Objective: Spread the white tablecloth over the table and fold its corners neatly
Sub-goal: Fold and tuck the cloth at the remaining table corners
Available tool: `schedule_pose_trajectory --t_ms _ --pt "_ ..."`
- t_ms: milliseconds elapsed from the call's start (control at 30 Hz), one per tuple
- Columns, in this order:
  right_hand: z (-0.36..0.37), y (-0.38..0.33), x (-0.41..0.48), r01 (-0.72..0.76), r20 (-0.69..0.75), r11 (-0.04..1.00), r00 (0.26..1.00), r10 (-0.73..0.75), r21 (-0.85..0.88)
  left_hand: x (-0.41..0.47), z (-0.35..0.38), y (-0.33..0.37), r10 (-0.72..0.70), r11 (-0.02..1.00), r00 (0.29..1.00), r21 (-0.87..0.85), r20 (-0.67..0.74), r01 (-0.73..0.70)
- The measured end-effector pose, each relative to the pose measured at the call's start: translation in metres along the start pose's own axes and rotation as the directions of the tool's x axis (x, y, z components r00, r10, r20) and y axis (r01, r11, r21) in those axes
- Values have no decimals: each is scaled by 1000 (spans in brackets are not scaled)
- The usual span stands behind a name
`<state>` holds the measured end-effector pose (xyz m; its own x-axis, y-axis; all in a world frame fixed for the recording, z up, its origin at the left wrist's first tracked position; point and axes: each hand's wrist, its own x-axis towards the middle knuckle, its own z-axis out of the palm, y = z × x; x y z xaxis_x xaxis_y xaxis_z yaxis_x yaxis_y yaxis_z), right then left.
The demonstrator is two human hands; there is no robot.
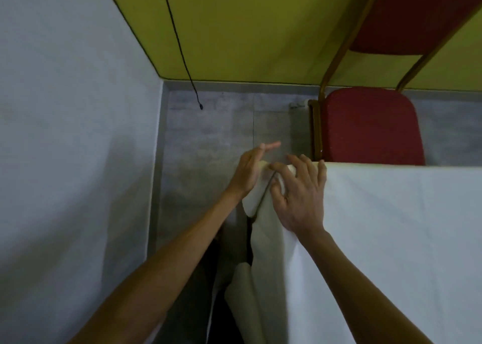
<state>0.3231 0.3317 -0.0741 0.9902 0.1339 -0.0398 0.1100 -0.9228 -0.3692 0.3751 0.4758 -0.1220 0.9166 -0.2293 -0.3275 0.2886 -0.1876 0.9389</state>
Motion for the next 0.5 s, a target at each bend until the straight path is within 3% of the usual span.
schedule_pose_trajectory --t_ms 100,167,267,367,433,500 --pt "-3 -3 -3 -82 -12 994 997 82 68 6 1 41 102 995 992 -28 74 -100" --pt "-10 -9 -6 -242 -105 958 960 259 153 12 5 66 156 986 978 34 138 -162" --pt "-19 -3 -19 -538 -230 811 780 582 230 21 32 94 257 896 913 276 318 -348" --pt "-18 30 -53 -728 -191 658 630 753 193 18 82 94 228 544 726 534 649 -648" --pt "-16 50 -84 -777 -178 617 594 785 129 13 107 82 152 240 591 551 792 -800" --pt "-17 67 -119 -804 -189 588 566 803 88 15 115 74 123 57 529 526 839 -848"
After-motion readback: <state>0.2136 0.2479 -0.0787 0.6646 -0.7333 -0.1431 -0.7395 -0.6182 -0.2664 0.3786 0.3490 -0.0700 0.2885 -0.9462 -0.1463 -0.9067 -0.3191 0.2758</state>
